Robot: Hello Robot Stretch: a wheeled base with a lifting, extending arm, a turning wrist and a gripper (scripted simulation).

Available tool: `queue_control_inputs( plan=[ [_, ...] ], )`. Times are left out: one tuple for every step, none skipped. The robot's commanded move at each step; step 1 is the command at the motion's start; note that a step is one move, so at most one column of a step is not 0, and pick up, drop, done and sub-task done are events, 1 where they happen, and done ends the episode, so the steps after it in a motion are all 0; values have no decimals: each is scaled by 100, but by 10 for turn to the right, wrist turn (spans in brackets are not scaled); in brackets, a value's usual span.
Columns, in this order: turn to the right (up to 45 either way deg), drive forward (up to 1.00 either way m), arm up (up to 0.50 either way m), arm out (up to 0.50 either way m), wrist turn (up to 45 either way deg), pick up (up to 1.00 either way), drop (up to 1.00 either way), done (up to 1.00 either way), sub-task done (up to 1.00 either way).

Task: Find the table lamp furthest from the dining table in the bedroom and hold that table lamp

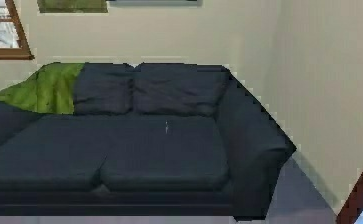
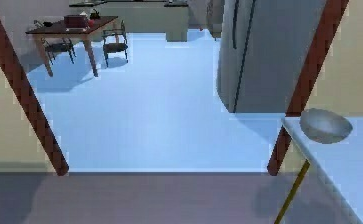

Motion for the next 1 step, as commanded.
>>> queue_control_inputs(
  plan=[
    [0, 5, 0, 0, 0, 0, 0, 0, 0]
  ],
)
